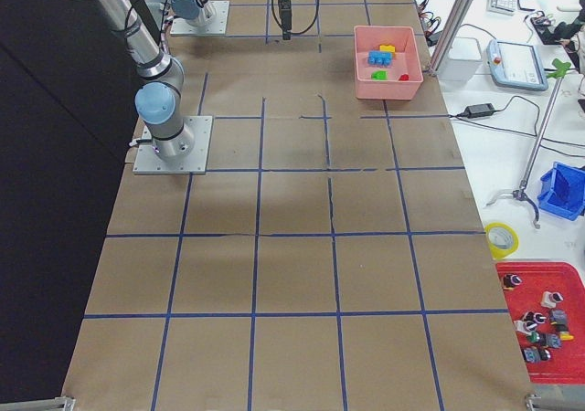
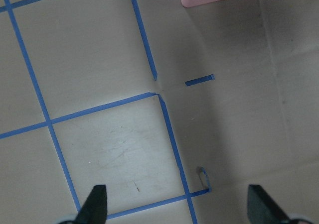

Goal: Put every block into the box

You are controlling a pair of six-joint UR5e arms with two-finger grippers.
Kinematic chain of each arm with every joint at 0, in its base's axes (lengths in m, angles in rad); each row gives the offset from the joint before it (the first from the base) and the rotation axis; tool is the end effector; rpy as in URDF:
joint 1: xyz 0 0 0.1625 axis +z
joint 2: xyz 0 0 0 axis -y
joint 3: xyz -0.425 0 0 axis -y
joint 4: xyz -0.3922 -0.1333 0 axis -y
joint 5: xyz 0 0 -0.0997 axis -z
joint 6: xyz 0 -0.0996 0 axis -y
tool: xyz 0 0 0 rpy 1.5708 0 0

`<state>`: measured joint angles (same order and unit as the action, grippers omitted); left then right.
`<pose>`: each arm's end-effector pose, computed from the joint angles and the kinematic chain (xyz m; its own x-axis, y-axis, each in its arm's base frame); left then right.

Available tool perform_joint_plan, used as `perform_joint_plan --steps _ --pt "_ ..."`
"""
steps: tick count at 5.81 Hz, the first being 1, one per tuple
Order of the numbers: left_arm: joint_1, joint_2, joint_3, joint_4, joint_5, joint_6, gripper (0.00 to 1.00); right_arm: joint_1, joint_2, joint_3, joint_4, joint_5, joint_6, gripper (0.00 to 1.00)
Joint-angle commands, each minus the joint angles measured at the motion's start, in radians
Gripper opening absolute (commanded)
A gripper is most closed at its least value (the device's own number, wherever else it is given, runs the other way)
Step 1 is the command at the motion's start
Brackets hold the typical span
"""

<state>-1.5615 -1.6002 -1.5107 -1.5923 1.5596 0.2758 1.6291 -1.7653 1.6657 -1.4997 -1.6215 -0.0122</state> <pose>-0.1297 -0.5063 0.5007 -0.9646 0.2634 0.0083 0.2633 0.9646 -0.0119 0.1520 -0.4024 0.5219 -0.9963 -0.0689 0.0510 -0.0704 0.9971 -0.0279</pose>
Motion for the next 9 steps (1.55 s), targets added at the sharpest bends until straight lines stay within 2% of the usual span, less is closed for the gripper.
perform_joint_plan --steps 1,9 --pt "0.000 -0.001 0.004 0.000 0.000 -0.027 0.99 0.000 0.000 0.008 -0.001 -0.001 -0.002 1.00" --pt "0.000 0.002 0.004 0.000 -0.003 -0.096 0.99 0.000 0.006 0.019 -0.001 -0.001 -0.002 1.00"
